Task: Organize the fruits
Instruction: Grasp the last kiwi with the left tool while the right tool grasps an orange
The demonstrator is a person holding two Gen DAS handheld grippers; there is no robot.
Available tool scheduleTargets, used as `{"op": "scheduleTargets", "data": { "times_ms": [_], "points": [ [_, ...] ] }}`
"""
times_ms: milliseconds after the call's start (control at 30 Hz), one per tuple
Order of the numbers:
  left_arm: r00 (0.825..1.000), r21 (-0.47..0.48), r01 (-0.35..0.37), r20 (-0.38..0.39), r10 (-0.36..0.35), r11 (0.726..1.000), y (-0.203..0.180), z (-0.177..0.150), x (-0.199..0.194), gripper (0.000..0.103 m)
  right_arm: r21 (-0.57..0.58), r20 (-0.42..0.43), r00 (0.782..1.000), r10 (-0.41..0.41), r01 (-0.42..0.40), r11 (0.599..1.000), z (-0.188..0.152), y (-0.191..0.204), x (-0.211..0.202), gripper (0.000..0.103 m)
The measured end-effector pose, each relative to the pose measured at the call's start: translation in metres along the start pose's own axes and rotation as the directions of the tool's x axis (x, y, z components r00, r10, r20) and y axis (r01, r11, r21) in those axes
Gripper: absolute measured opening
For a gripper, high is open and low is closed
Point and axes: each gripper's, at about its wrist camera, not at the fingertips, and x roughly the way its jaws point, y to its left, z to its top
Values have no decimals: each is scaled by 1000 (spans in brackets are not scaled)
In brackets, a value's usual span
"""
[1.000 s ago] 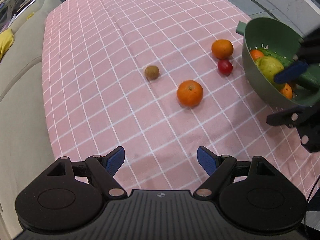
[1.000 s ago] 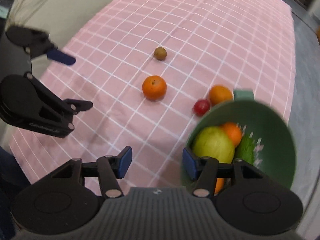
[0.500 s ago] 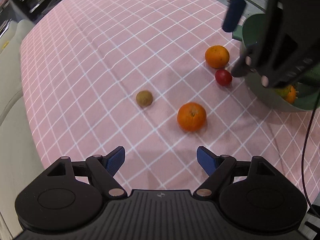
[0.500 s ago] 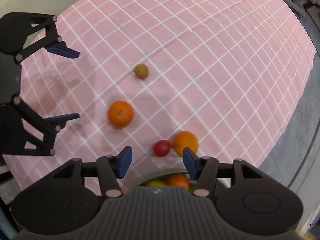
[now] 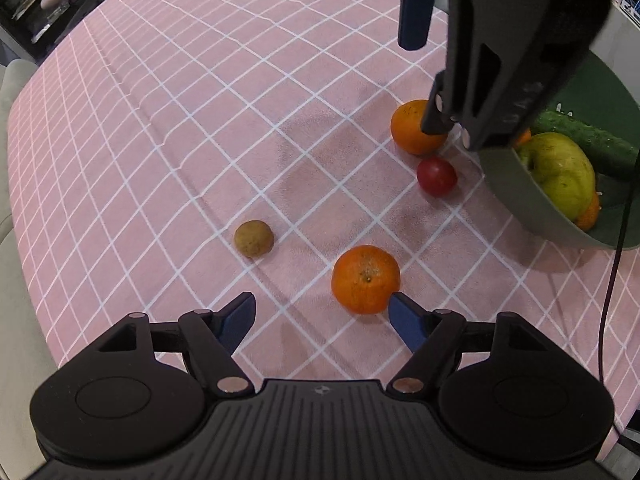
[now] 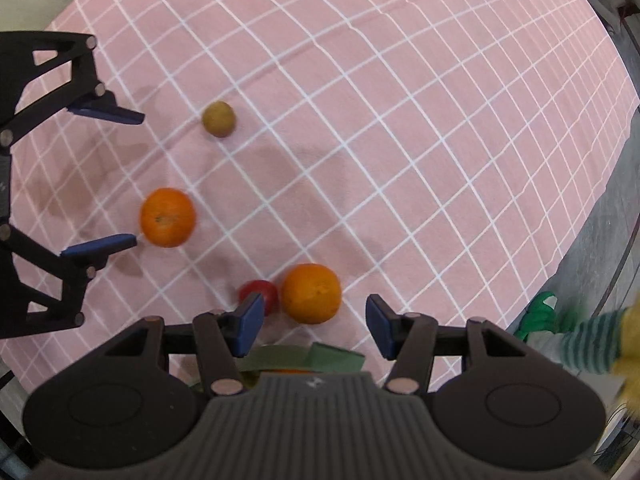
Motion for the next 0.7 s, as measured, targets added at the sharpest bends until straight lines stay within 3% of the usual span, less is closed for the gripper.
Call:
{"op": "scheduleTargets", "data": {
  "times_ms": [300,700],
  "points": [
    [1000,30,3,-5,-3,1000,12,4,5,88,16,-18,1000,11,-11,1000,5,-12,15,58],
    [999,-35,-32,10,32,999,48,18,6,88,44,-50,995,84,-82,996,2,-15,51,58]
  ]
}}
